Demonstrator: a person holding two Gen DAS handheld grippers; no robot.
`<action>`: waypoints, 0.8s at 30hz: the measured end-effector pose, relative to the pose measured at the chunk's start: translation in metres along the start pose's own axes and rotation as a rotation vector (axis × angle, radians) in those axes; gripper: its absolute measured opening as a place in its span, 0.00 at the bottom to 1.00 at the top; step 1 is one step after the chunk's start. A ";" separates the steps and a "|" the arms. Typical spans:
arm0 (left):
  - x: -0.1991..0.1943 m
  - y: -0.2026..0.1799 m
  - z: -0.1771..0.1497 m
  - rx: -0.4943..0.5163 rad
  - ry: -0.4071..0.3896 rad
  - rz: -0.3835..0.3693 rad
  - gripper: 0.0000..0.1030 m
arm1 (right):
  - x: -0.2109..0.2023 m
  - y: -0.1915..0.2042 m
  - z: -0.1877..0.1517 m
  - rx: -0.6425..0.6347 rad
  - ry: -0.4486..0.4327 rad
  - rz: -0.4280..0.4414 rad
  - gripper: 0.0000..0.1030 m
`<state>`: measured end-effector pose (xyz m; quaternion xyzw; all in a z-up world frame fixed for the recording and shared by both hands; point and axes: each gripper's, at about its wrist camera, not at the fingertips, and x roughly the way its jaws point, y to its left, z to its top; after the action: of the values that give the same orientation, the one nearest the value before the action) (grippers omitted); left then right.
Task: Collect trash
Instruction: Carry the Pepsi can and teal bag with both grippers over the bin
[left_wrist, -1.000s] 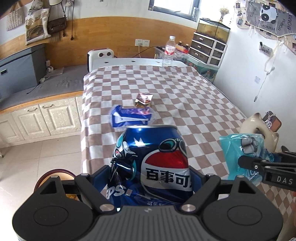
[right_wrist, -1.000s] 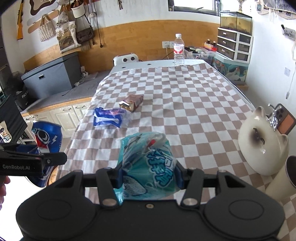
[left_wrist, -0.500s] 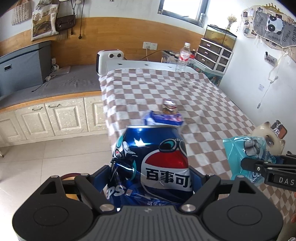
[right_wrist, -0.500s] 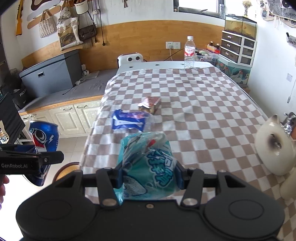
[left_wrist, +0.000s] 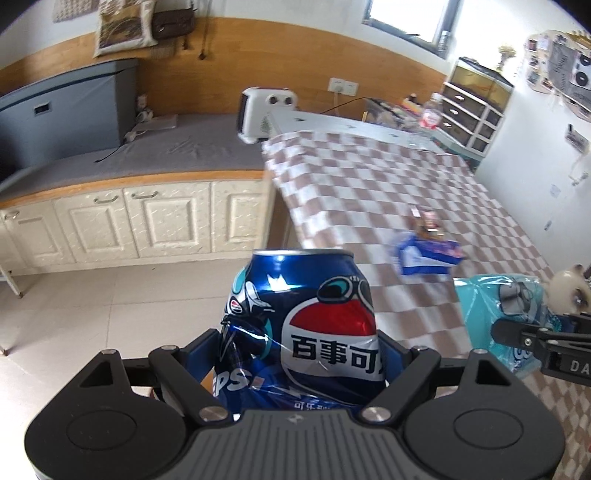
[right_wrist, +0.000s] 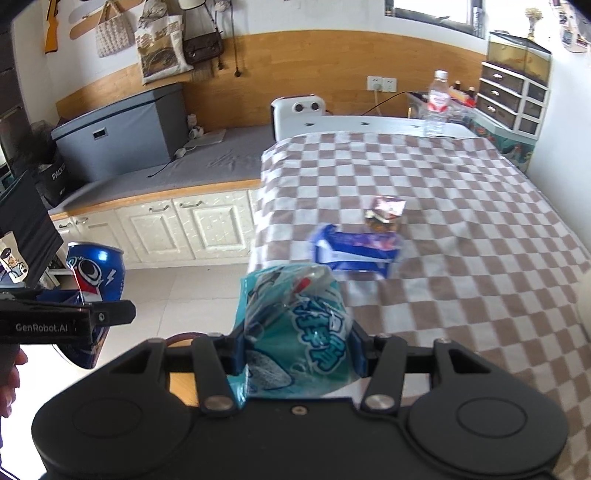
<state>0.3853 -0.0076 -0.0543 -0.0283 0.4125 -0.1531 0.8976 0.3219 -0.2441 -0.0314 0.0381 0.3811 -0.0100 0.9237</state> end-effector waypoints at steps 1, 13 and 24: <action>0.003 0.009 0.001 -0.008 0.005 0.005 0.84 | 0.005 0.007 0.002 -0.004 0.006 0.003 0.51; 0.075 0.108 -0.012 -0.142 0.143 0.035 0.84 | 0.088 0.073 0.015 -0.084 0.116 0.053 0.51; 0.159 0.148 -0.072 -0.294 0.353 0.030 0.84 | 0.183 0.119 0.002 -0.197 0.261 0.123 0.51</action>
<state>0.4662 0.0914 -0.2436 -0.1255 0.5814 -0.0806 0.7998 0.4587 -0.1234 -0.1514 -0.0284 0.4937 0.0888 0.8646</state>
